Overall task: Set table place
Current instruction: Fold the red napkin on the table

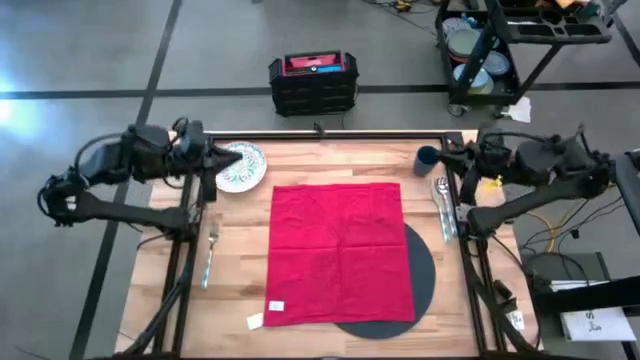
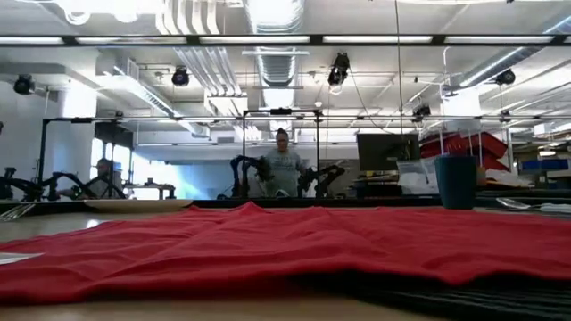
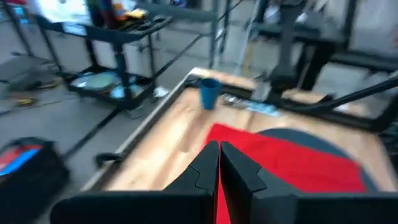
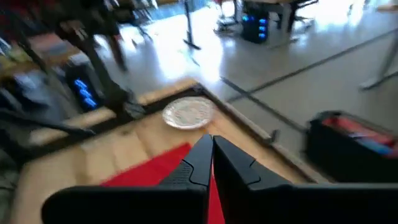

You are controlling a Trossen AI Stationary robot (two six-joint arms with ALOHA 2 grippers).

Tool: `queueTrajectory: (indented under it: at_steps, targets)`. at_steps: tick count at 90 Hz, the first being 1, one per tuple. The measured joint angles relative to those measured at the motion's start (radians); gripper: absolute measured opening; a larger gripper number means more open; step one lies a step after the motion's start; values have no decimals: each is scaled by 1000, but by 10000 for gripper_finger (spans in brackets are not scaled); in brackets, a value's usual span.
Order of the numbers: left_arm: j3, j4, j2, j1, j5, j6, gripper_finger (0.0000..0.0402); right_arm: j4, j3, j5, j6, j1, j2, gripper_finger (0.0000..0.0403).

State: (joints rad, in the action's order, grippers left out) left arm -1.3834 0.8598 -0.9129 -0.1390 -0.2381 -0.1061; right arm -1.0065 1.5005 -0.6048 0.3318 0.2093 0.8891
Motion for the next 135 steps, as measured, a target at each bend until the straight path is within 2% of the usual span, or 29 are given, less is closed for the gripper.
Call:
queueTrajectory:
  at_steps: [12, 21, 39, 49, 68, 76, 91, 98, 105, 124, 135]
  targets:
    - [-198, 186, -165, -64, -7, 46, 0, -195, 213, 5, -31, -69, 165, 0]
    - [-304, 312, -290, -139, 23, 84, 0, -301, 312, 51, -64, -151, 263, 0]
    - [-356, 376, -489, -282, 193, 164, 0, -387, 357, 247, -134, -342, 378, 0]
    - [-344, 373, -566, -325, 208, 188, 0, -390, 287, 312, -168, -449, 384, 0]
    - [-262, 276, -633, -373, 334, 220, 0, -191, 2, 603, -232, -645, 331, 0]
    - [-182, 193, -639, -392, 383, 212, 0, -70, -146, 715, -241, -702, 315, 0]
    - [11, 2, -622, -431, 503, 105, 0, 169, -410, 913, -281, -754, 323, 0]
    - [102, -82, -624, -440, 569, 36, 0, 249, -503, 919, -285, -765, 333, 0]
    - [167, -125, -624, -438, 578, -22, 0, 321, -559, 917, -268, -766, 340, 0]
    - [245, -143, -623, -438, 533, -85, 0, 460, -593, 913, -237, -766, 335, 0]
    - [267, -143, -623, -438, 457, -86, 0, 493, -593, 814, -205, -764, 337, 0]
